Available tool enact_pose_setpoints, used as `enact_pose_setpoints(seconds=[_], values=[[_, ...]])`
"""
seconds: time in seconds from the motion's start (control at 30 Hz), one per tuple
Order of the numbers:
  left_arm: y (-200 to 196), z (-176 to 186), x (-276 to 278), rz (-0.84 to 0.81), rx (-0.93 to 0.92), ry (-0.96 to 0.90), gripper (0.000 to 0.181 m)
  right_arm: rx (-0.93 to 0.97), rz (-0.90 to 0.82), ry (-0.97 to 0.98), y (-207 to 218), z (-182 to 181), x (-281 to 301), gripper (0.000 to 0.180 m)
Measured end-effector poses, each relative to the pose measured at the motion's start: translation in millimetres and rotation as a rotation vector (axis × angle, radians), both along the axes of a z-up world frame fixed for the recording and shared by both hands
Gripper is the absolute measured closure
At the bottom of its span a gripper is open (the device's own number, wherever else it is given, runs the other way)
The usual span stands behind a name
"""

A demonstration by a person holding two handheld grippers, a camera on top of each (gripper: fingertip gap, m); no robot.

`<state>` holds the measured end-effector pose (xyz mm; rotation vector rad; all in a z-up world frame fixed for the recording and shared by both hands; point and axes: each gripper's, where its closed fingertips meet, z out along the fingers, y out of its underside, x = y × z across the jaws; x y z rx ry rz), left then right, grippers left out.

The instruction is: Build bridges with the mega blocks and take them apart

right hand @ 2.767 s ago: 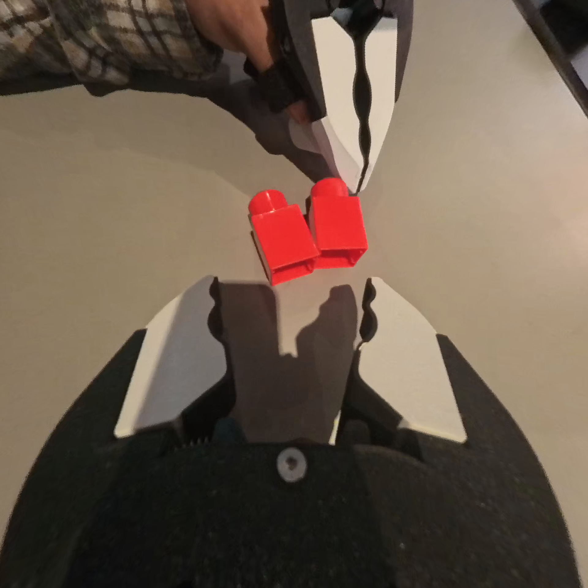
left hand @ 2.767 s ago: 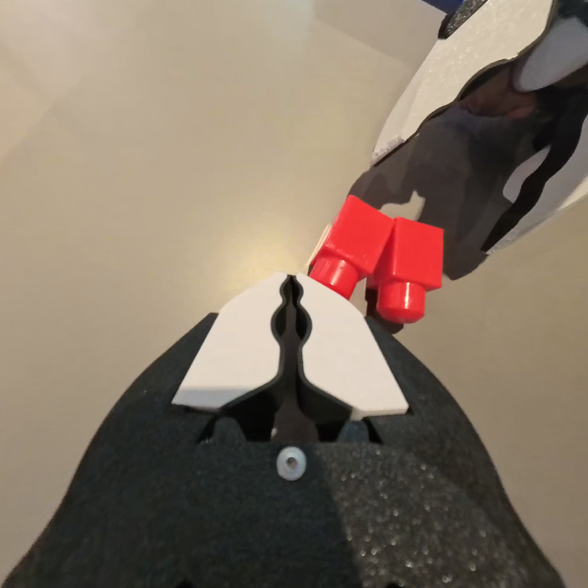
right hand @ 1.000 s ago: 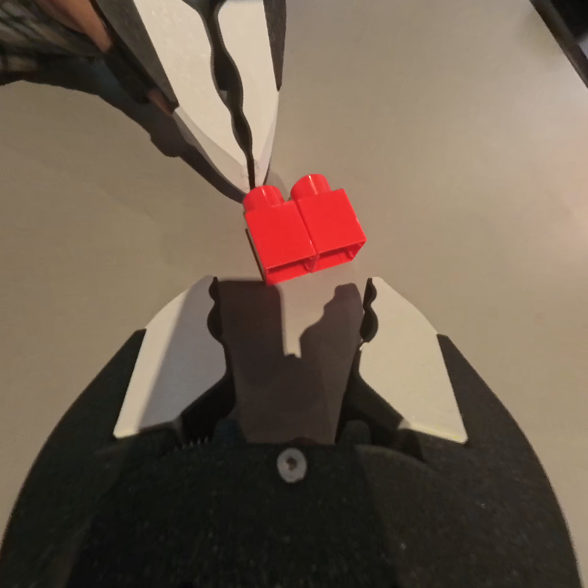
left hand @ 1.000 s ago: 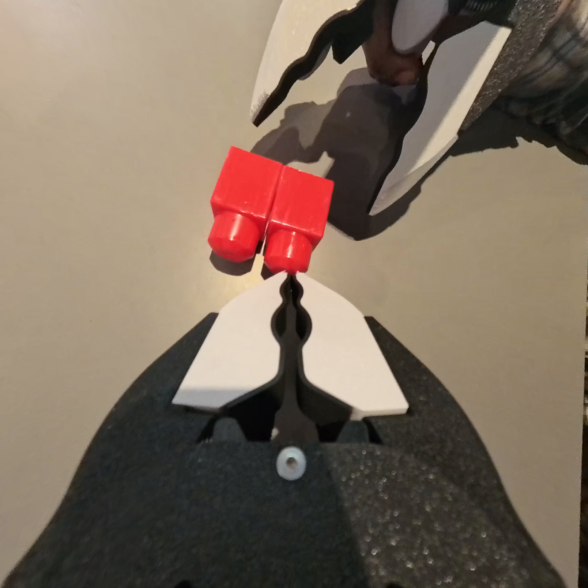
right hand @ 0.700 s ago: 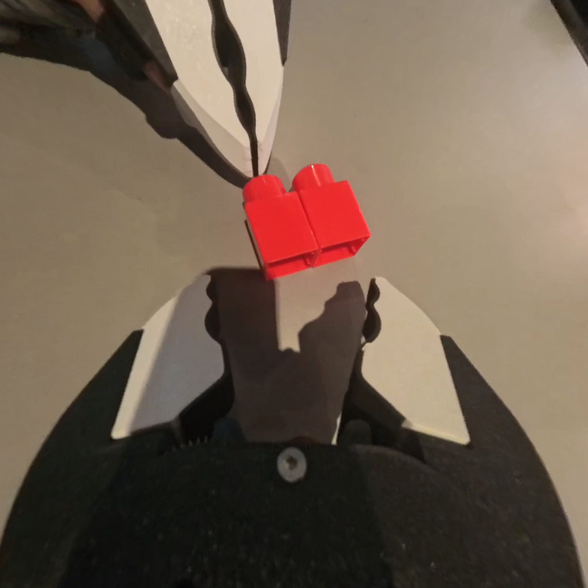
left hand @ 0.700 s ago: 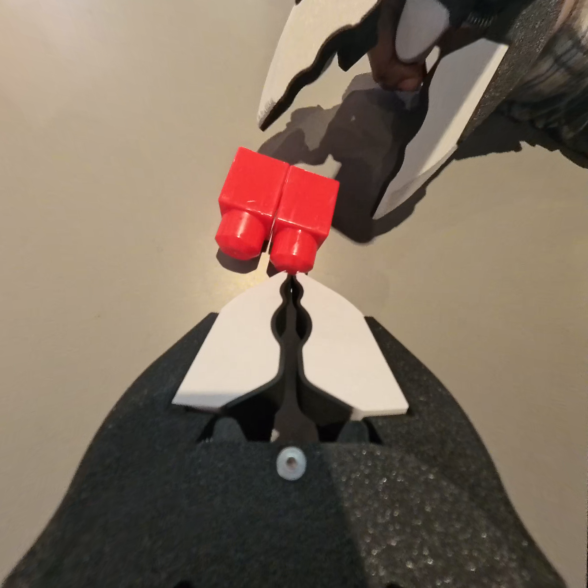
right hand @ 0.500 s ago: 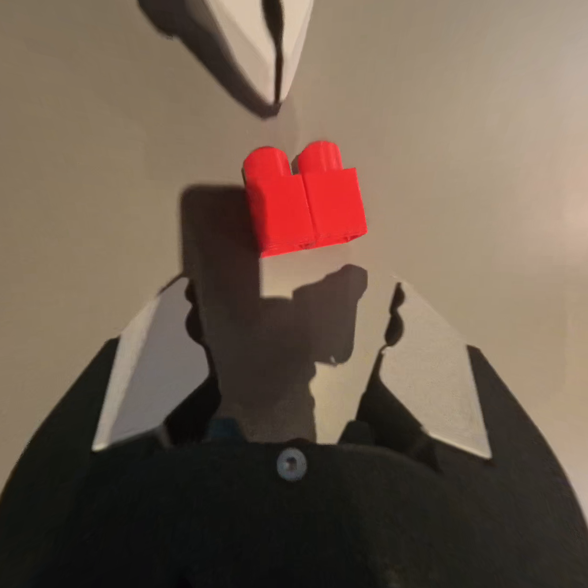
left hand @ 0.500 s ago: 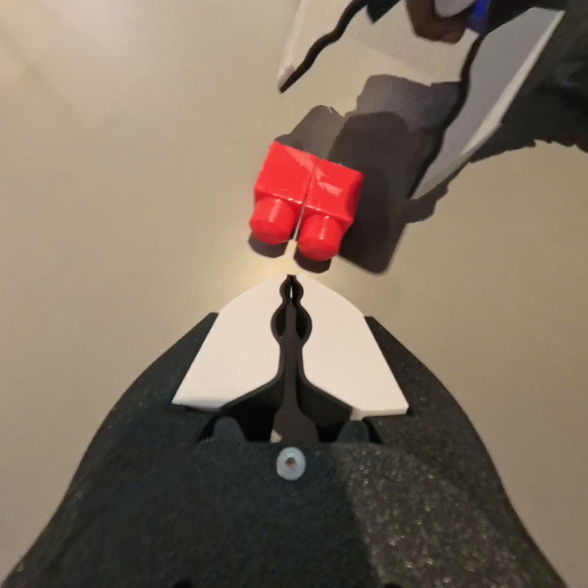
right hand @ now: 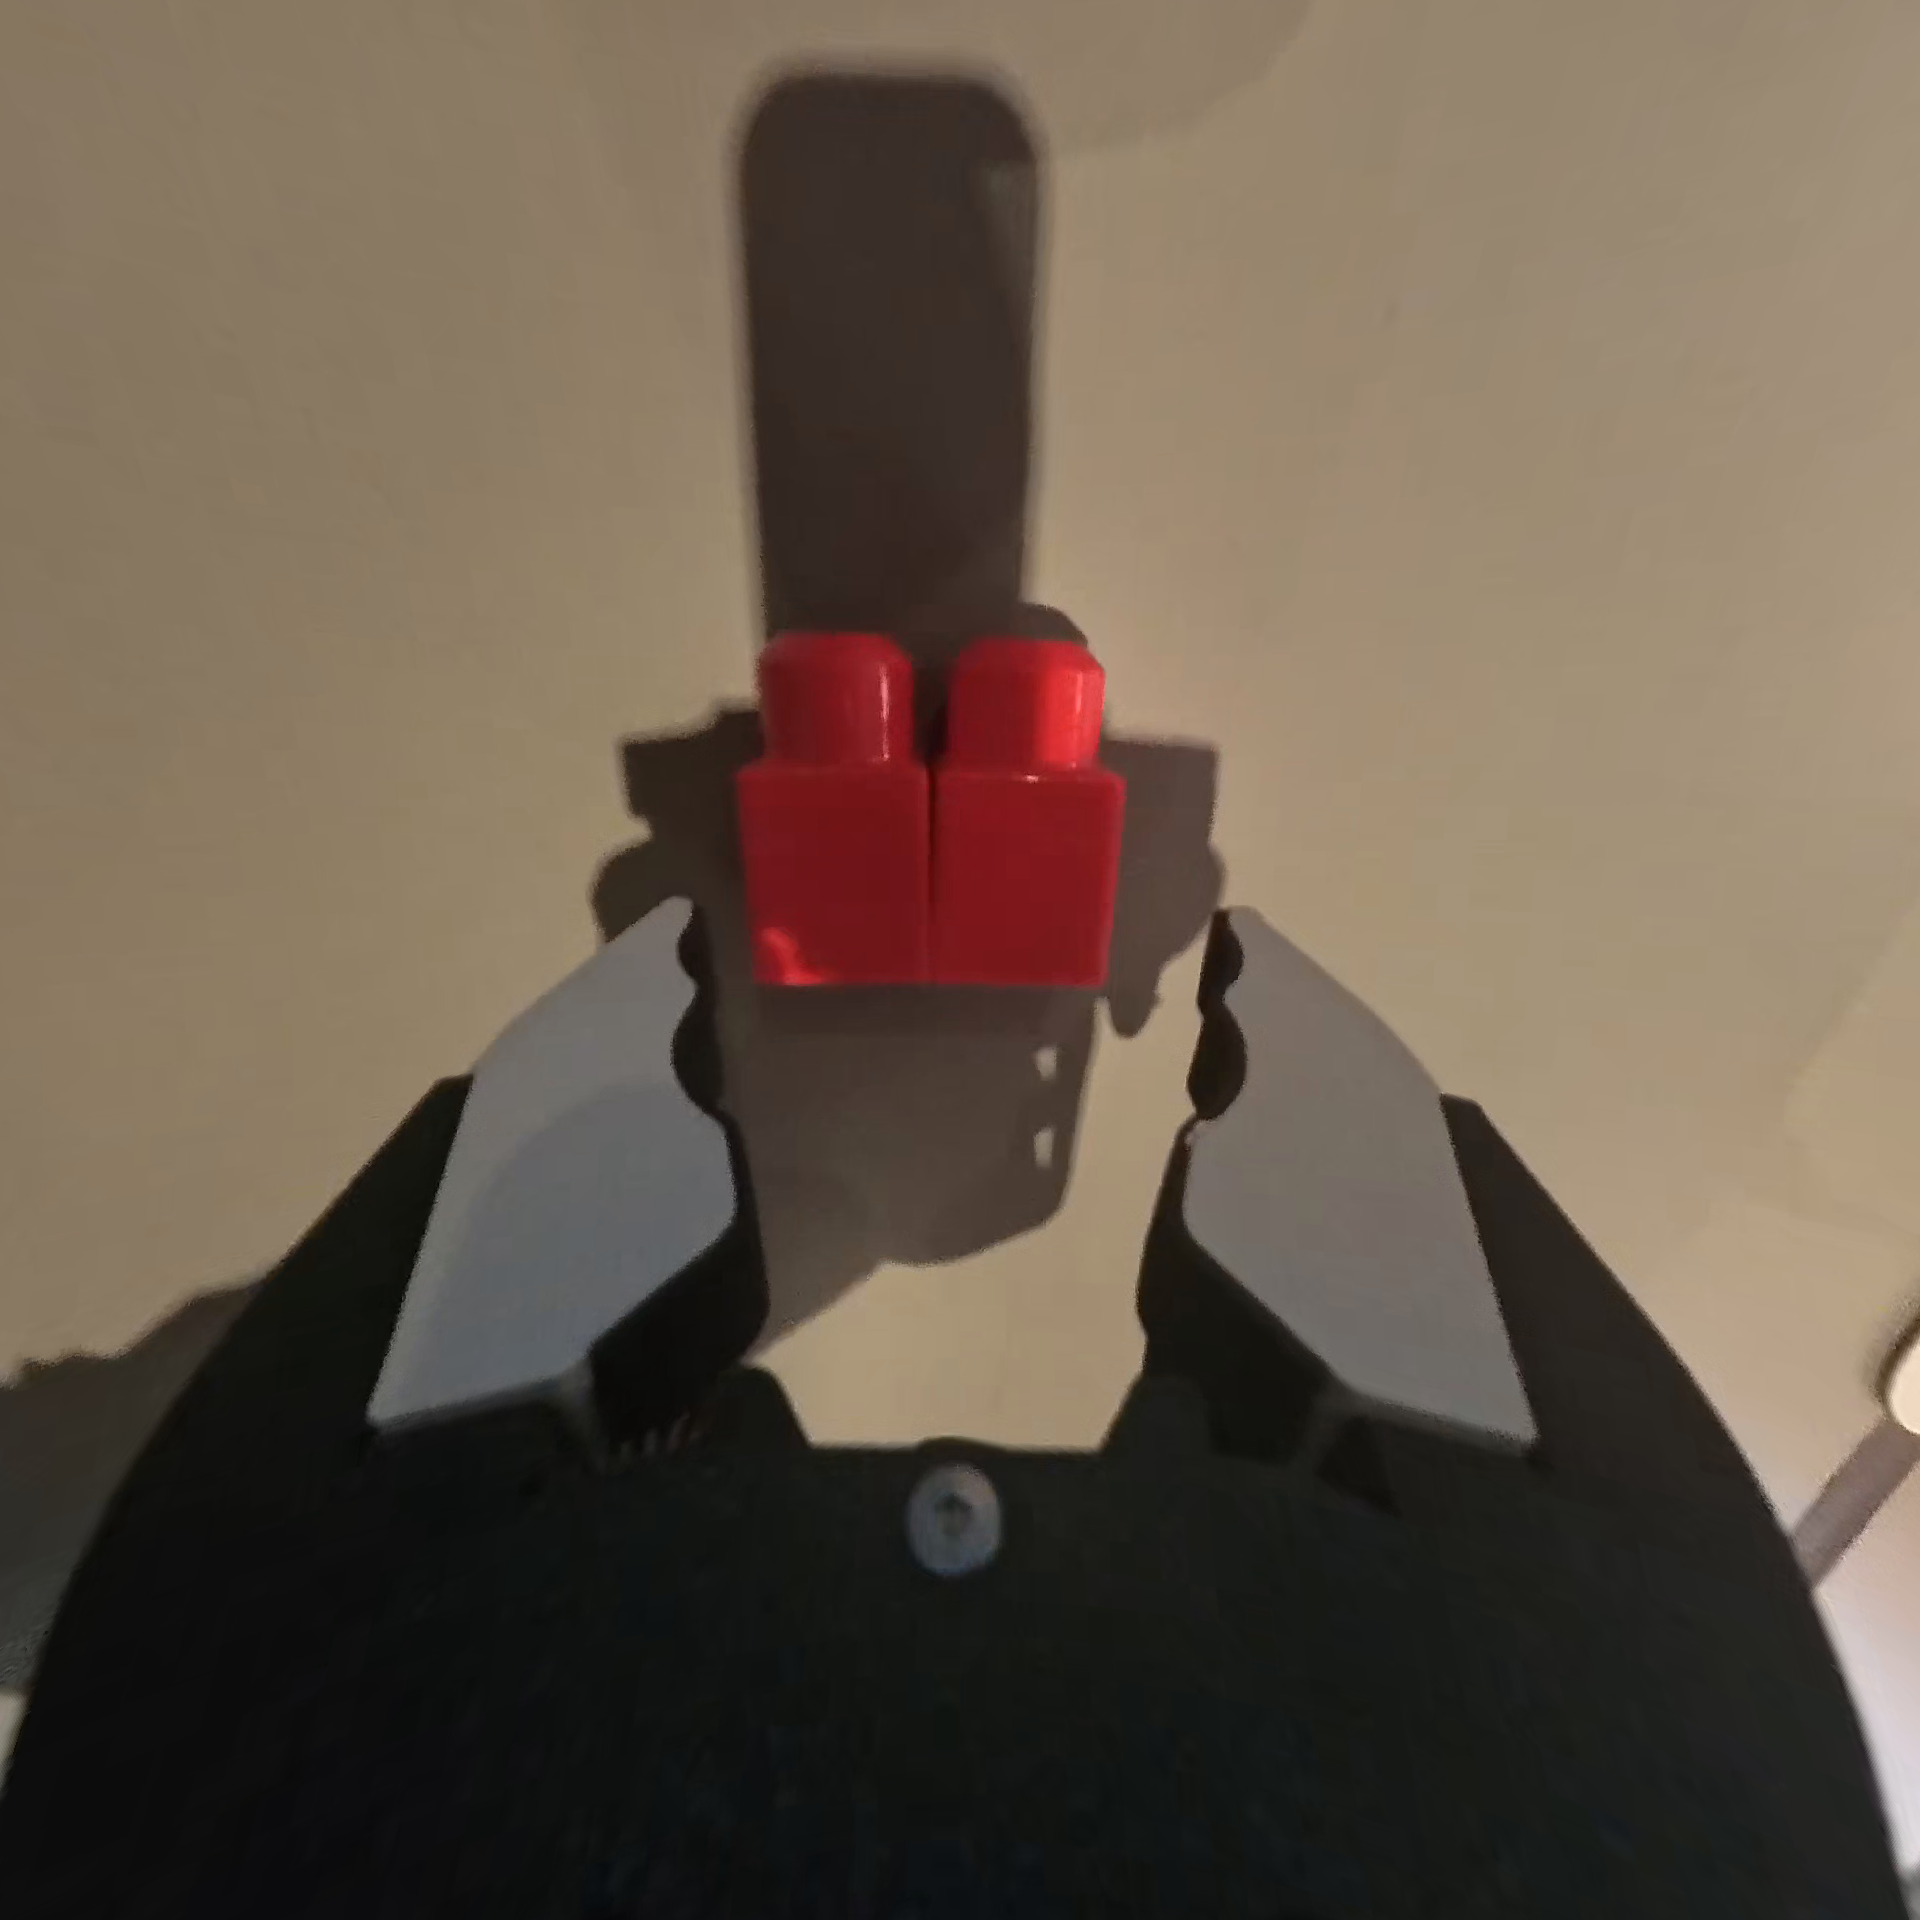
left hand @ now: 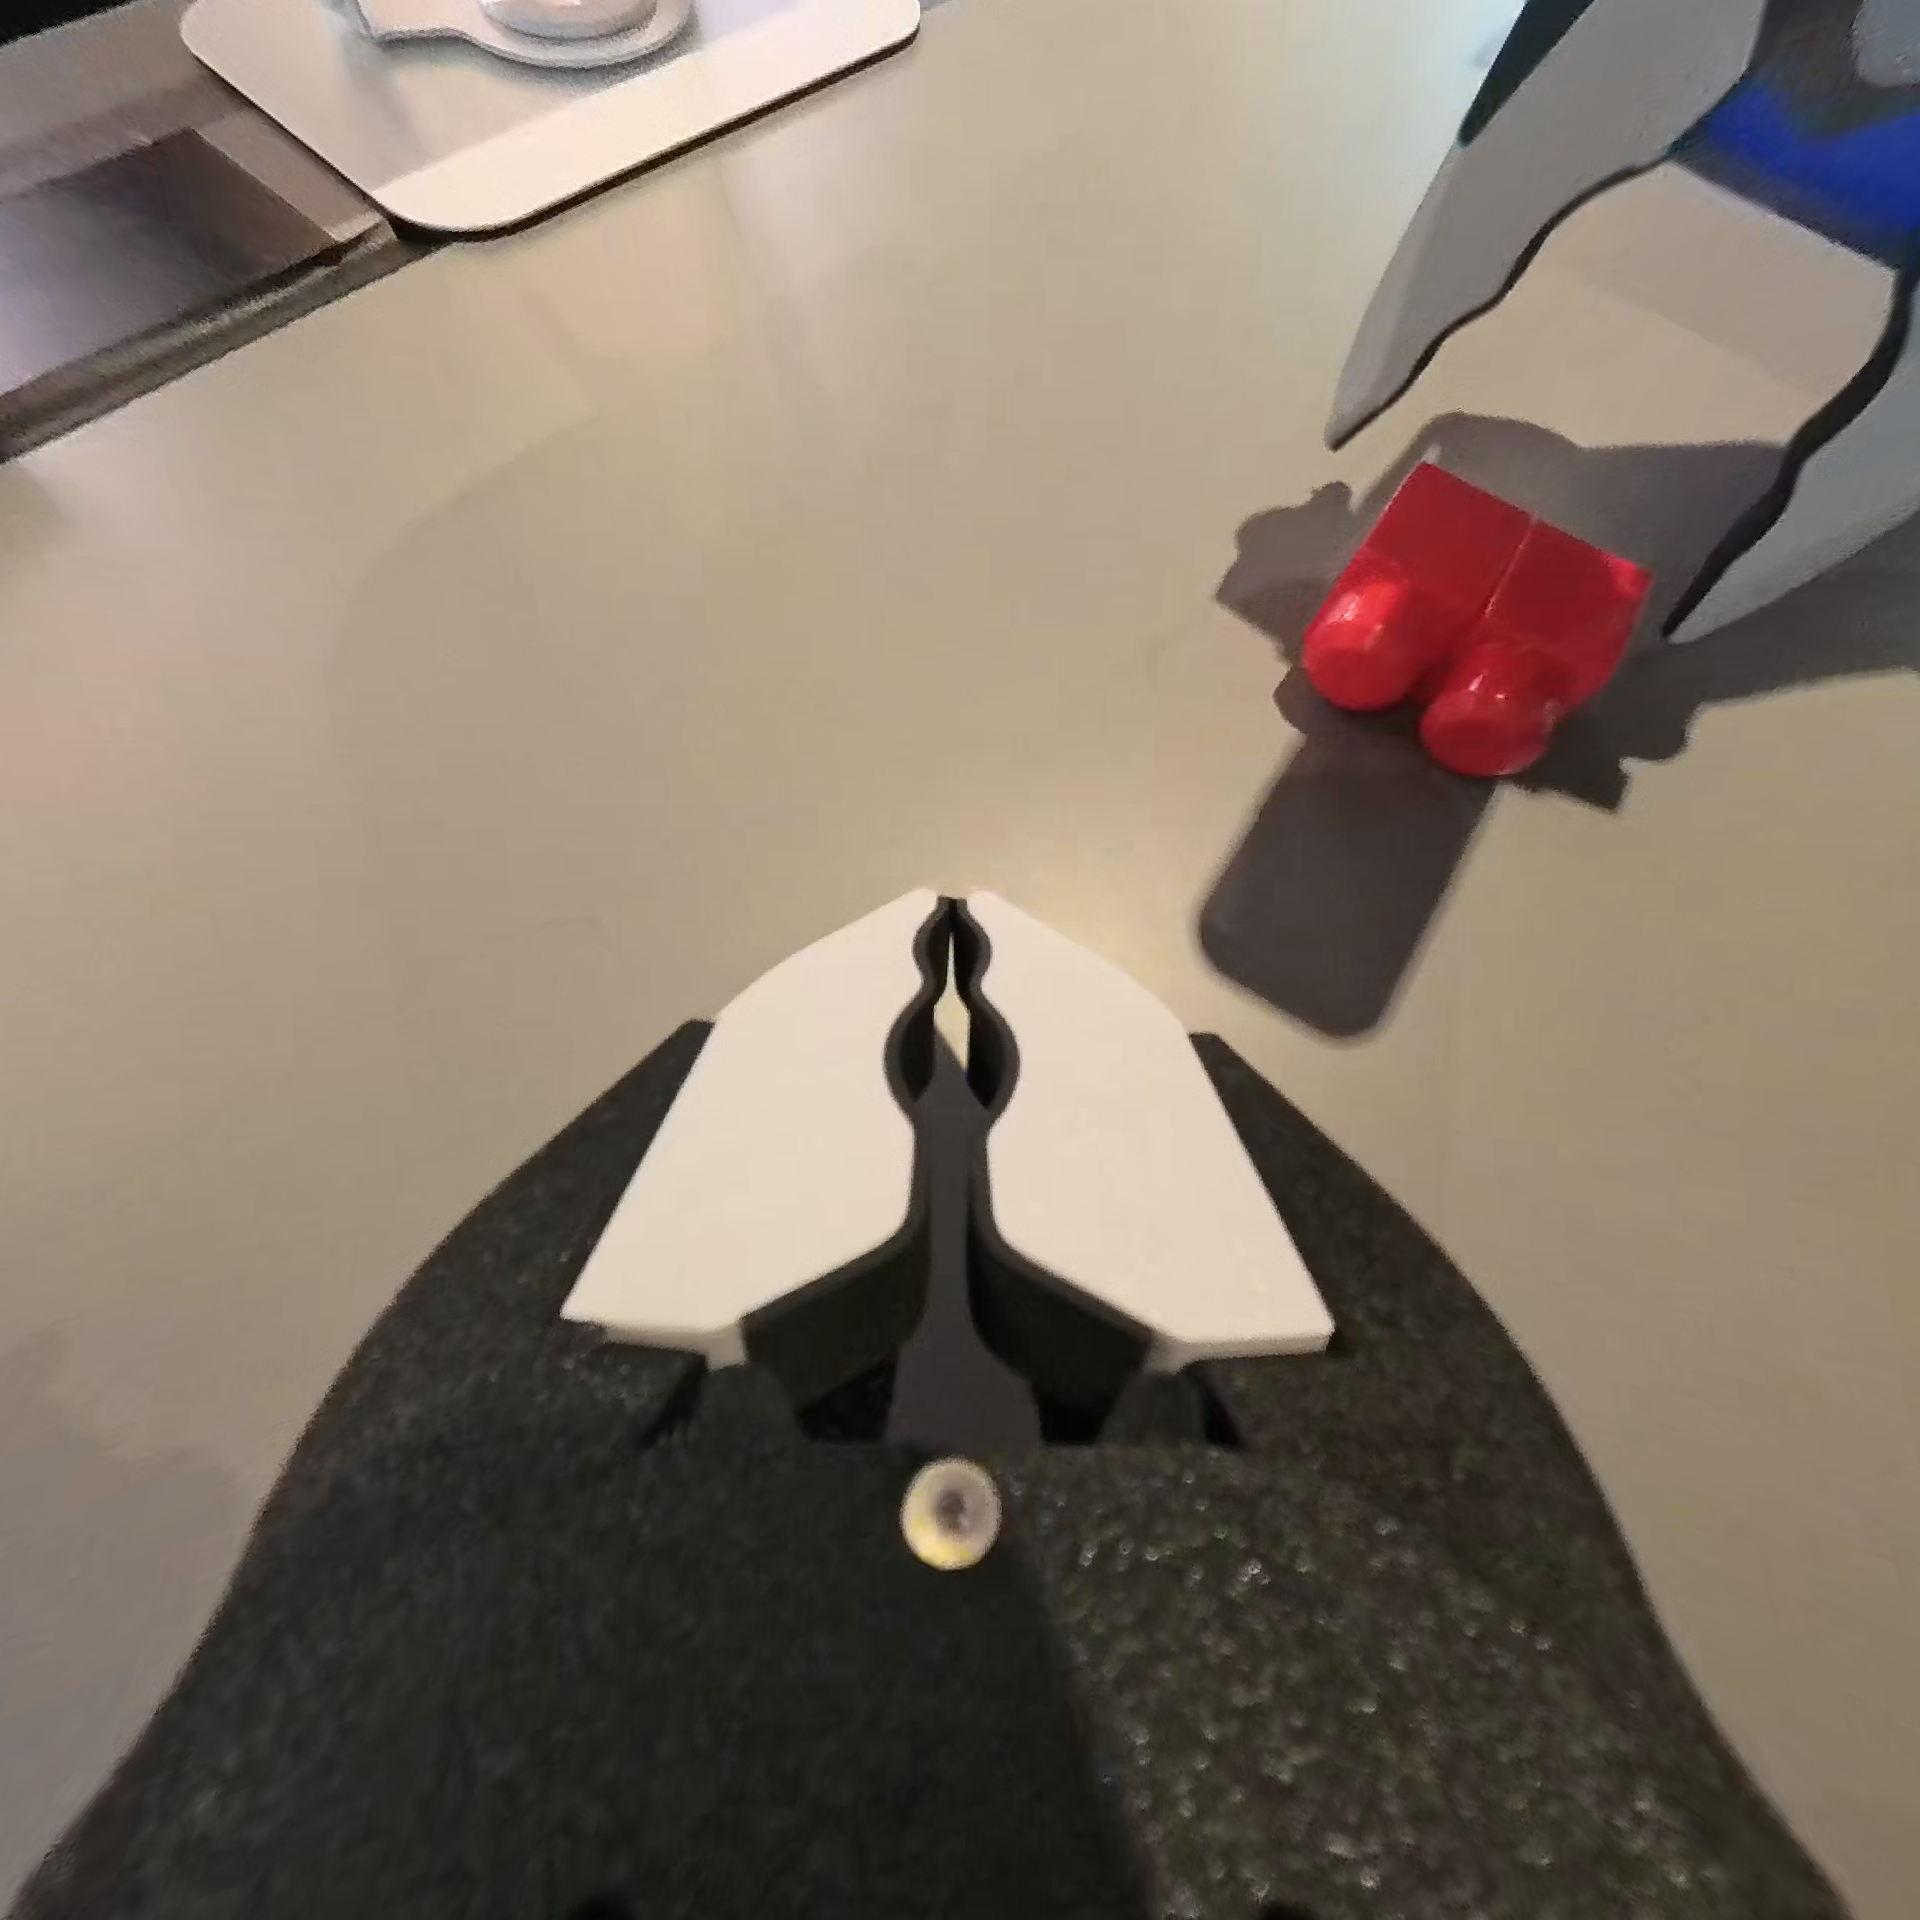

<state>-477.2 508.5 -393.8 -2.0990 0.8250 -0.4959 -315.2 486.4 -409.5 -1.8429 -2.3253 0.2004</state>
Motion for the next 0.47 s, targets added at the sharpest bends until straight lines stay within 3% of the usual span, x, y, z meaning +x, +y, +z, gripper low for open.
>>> enact_pose_setpoints(seconds=[0.03,0.23,0.47], values=[[-0.2,-0.5,0.7,-0.003,0.002,0.009,0.181,-0.004,-0.001,0.015,-1.3,-1.7,-1.1,0.090],[-1.3,-4.5,4.3,-0.015,-0.008,0.022,0.181,-0.002,-0.005,0.024,-4.2,-11.2,-1.7,0.085],[-1.0,-8.4,5.6,-0.018,-0.021,0.023,0.181,-0.013,-0.007,0.015,-6.3,-18.6,-5.9,0.092]])
